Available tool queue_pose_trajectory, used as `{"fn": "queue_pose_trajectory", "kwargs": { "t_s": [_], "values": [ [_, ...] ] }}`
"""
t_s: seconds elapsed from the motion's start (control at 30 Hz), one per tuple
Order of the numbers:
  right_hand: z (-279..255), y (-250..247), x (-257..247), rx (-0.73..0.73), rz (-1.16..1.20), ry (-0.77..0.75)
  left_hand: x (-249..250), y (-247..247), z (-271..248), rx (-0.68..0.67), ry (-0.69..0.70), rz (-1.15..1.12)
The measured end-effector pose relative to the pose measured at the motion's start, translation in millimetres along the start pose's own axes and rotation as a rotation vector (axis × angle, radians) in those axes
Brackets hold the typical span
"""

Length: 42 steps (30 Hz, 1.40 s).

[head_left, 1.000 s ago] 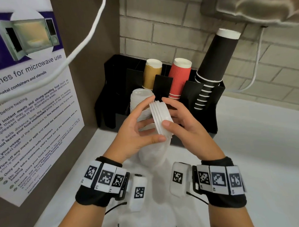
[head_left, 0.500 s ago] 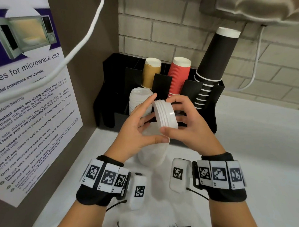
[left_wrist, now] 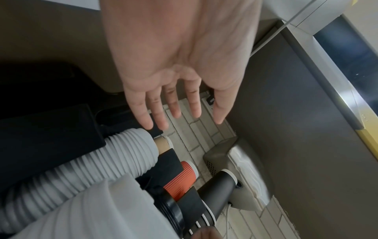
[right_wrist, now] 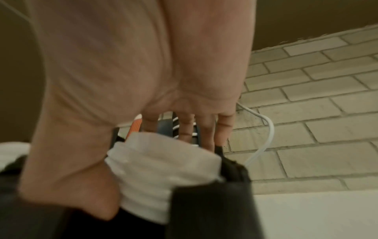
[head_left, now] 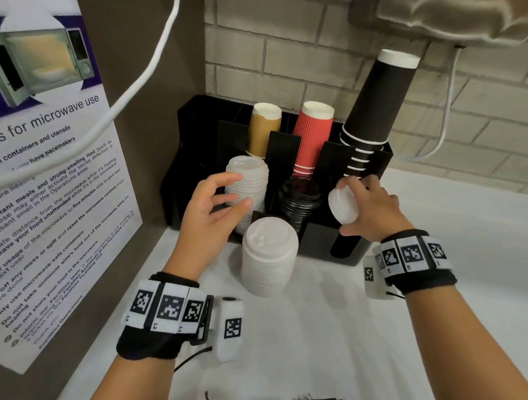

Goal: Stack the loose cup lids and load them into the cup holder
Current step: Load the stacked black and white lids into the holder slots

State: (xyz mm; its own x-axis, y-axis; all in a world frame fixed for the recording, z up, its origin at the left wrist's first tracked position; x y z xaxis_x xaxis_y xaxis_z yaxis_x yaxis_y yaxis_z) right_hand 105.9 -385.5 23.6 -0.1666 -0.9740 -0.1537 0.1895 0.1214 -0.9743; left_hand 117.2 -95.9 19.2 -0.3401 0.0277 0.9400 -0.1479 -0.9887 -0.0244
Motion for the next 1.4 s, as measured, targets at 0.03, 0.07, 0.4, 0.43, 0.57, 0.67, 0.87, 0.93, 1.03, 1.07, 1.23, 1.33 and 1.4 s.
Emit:
{"fn": "queue_pose_trajectory", "kwargs": {
  "t_s": [0.03, 0.07, 0.4, 0.43, 0.57, 0.67, 0.87, 0.93, 1.03, 1.07, 1.23, 1.33, 1.4],
  "values": [
    [2.2, 3.3, 1.9, -0.016, -0.039, 0.005, 0.1, 0.8, -0.2, -0.005, 0.004, 0.000],
    [3.9, 6.5, 3.6, -0.029, -0.076, 0.006, 0.2, 1.1, -0.8, -0.008, 0.008, 0.000],
    [-0.5, 46.8, -5.8, -0.094, -0.544, -0.080, -0.6, -0.1, -2.6, 0.004, 0.011, -0.003],
    [-1.9, 51.3, -6.3, -0.106, -0.560, -0.088, -0.6, -0.7, -3.0, 0.007, 0.011, -0.001],
    [-5.1, 58.0, -6.7, -0.230, -0.571, -0.079, -0.1, -3.3, -2.6, 0.021, 0.011, -0.005],
    [-7.8, 50.9, -9.4, -0.311, -0.564, -0.067, -0.2, -5.0, -2.3, 0.029, 0.008, -0.011],
    [-22.3, -12.9, -53.7, 0.216, 0.326, -0.190, -3.4, -7.4, -2.3, 0.050, -0.009, 0.001],
    [-36.2, -9.3, -92.0, 0.123, 0.507, -0.347, -3.3, -5.9, -3.0, 0.042, -0.012, -0.003],
    [-48.0, 17.8, -127.5, -0.080, 0.458, -0.389, -2.4, -4.2, -3.7, 0.032, -0.013, -0.002],
    [-48.9, 24.5, -131.5, -0.088, 0.401, -0.387, -2.4, -4.1, -3.8, 0.030, -0.015, -0.002],
    [-46.3, 35.5, -135.1, -0.054, 0.273, -0.354, -5.0, -5.1, -4.7, 0.024, -0.028, -0.006],
    [-46.5, 40.1, -133.3, -0.070, 0.307, -0.338, -5.8, -3.9, -4.3, 0.013, -0.032, 0.001],
    [-47.9, 42.6, -133.2, -0.063, 0.333, -0.338, -5.6, -3.2, -4.0, 0.009, -0.033, -0.002]
  ]
}}
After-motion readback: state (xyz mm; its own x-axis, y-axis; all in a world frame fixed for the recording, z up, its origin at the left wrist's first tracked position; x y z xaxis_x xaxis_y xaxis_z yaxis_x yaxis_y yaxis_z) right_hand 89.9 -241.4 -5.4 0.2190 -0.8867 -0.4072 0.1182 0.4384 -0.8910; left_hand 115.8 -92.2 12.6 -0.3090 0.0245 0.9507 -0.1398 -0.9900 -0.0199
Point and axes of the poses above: each hand's wrist, its own z-axis towards the middle knuckle, its own y-axis out of the palm, x = y × z, the point moved 7 cm from there along z, towards the middle knuckle, and after that the axes turned 3 degrees about x, right-handed, at the moved point
